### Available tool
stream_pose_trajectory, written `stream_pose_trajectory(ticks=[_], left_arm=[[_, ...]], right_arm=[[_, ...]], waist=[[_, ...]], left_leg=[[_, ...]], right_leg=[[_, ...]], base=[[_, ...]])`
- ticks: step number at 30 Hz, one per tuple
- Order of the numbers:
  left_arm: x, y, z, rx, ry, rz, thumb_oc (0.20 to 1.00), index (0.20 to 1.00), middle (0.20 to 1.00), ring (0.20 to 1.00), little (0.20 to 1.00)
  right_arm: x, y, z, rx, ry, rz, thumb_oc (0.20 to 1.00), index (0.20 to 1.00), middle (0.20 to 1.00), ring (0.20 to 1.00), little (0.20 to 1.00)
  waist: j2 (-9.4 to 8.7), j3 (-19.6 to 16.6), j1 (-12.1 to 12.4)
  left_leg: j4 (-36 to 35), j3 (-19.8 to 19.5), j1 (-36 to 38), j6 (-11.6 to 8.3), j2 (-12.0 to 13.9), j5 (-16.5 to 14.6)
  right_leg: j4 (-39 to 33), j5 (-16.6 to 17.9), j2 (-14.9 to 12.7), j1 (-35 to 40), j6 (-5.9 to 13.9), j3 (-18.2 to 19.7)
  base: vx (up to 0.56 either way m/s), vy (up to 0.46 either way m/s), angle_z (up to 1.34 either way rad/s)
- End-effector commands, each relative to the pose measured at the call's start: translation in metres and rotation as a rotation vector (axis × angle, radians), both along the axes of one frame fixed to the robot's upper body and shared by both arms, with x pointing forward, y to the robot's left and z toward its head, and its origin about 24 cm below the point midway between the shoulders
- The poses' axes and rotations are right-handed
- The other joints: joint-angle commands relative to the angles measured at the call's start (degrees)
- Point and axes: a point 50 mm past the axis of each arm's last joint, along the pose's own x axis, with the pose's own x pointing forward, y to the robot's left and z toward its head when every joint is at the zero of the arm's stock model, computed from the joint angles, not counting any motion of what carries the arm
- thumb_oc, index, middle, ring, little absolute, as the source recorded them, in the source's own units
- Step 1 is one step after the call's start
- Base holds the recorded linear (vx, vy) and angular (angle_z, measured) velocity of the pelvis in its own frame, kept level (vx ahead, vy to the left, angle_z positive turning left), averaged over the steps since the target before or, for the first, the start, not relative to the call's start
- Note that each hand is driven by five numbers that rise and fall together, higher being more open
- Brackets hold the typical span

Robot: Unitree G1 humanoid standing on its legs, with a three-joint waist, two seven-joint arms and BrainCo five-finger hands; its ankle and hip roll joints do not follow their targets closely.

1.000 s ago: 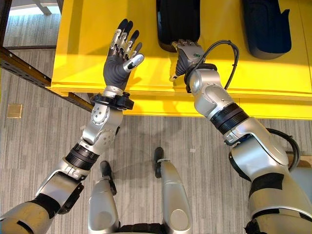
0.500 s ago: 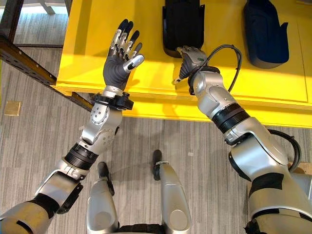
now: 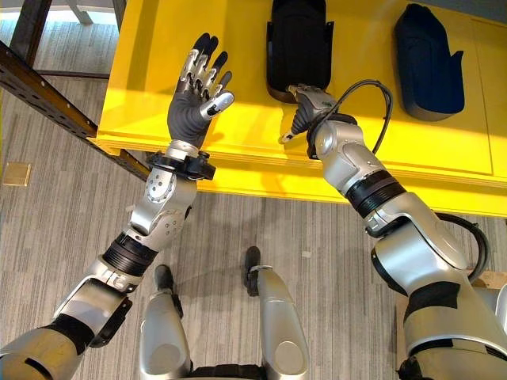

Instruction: Move parts from the plastic box to the shelf.

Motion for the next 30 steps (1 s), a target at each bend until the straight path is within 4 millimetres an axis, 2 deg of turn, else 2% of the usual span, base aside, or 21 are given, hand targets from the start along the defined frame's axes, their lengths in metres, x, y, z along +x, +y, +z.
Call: stream_pose_trajectory(ticks=[1, 24, 27, 30], left_arm=[[-0.008, -0.006, -0.010, -0.021, -0.010, -0.036, 1.000, 1.000, 1.000, 1.000, 1.000], [-0.007, -0.003, -0.013, -0.042, -0.003, -0.037, 1.000, 1.000, 1.000, 1.000, 1.000], [-0.006, -0.002, -0.014, -0.045, 0.001, -0.042, 1.000, 1.000, 1.000, 1.000, 1.000], [-0.006, -0.004, -0.013, -0.045, 0.000, -0.041, 1.000, 1.000, 1.000, 1.000, 1.000]], right_arm=[[-0.002, 0.007, -0.033, 0.016, 0.085, 0.052, 1.000, 1.000, 1.000, 1.000, 1.000], [-0.001, 0.002, -0.034, -0.012, 0.087, 0.054, 1.000, 1.000, 1.000, 1.000, 1.000], [-0.003, 0.003, -0.032, 0.036, 0.001, 0.076, 1.000, 1.000, 1.000, 1.000, 1.000], [-0.006, 0.011, -0.016, 0.147, -0.177, 0.124, 1.000, 1.000, 1.000, 1.000, 1.000]], waist=[[-0.58, -3.82, -0.54], [0.10, -3.91, -0.52], [0.26, -3.85, -0.58], [0.59, -3.86, -0.73]], left_leg=[[-2.99, -0.73, -4.22, 1.38, 1.31, 7.59], [-2.68, -0.98, -4.01, 1.45, 1.17, 7.54], [-2.70, -1.11, -3.96, 1.47, 1.16, 7.63], [-2.54, -1.16, -4.05, 1.53, 1.00, 7.56]], right_leg=[[5.84, -3.78, -4.48, 2.36, 5.13, -1.30], [6.85, -4.27, -4.88, 2.43, 5.18, -1.34], [7.04, -4.37, -4.92, 2.45, 5.14, -1.29], [7.21, -4.44, -4.81, 2.30, 5.06, -1.10]], base=[[0.00, 0.000, 0.00], [0.00, 0.000, 0.00], [0.00, 0.000, 0.00], [0.00, 0.000, 0.00]])
